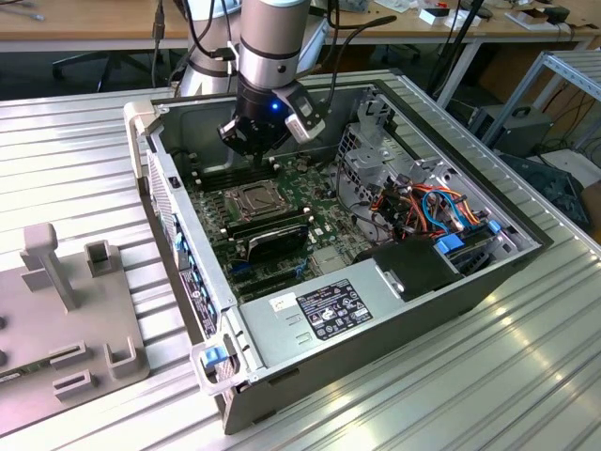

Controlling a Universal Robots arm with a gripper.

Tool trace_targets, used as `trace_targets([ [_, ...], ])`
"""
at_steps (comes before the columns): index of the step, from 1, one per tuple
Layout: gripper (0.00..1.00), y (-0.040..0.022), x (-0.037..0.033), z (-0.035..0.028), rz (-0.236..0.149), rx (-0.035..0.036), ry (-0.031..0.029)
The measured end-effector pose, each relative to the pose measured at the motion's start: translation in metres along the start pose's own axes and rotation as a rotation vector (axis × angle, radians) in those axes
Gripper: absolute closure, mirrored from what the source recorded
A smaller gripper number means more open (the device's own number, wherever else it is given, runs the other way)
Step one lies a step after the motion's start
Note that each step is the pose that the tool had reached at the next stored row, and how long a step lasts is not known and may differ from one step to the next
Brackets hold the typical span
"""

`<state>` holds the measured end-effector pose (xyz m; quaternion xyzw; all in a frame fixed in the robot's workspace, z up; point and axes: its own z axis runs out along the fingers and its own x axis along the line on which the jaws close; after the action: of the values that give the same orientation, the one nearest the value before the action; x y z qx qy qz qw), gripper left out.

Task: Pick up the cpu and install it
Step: 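Install the first cpu locking lever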

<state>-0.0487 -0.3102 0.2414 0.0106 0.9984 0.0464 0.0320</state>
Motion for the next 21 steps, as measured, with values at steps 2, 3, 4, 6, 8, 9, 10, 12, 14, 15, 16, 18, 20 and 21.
trace_targets([
  [2,0.89,0.0001,-0.0003,0.0001,0.001,0.0003,0.0104],
  [3,0.89,0.0,-0.0007,0.0,0.002,0.0007,0.0155],
  [4,0.89,0.0,-0.0007,0.0,0.002,0.0007,0.0156],
  [6,0.89,-0.0001,-0.0007,0.0,0.002,0.0006,0.0157],
  [8,0.89,-0.001,-0.0007,0.0,0.002,0.0006,0.0156],
  [9,0.89,-0.0016,-0.0007,-0.0001,0.002,0.0006,0.0156],
  [10,0.89,-0.0022,-0.0008,-0.0001,0.002,0.0005,0.0156],
  [12,0.89,-0.0054,-0.0008,-0.0004,0.002,0.0006,0.0156],
  [14,0.89,-0.0097,-0.0009,-0.0008,0.002,0.0006,0.0156],
  [15,0.89,-0.0125,-0.001,-0.0011,0.002,0.0006,0.0156],
  [16,0.89,-0.0153,-0.001,-0.0014,0.002,0.0006,0.0156],
  [18,0.89,-0.019,-0.0012,-0.0017,0.002,0.0004,0.0156],
  [20,0.89,-0.0238,-0.0013,-0.0022,0.002,0.0006,0.0156],
  [21,0.89,-0.026,-0.0013,-0.0024,0.002,0.0006,0.0156],
])
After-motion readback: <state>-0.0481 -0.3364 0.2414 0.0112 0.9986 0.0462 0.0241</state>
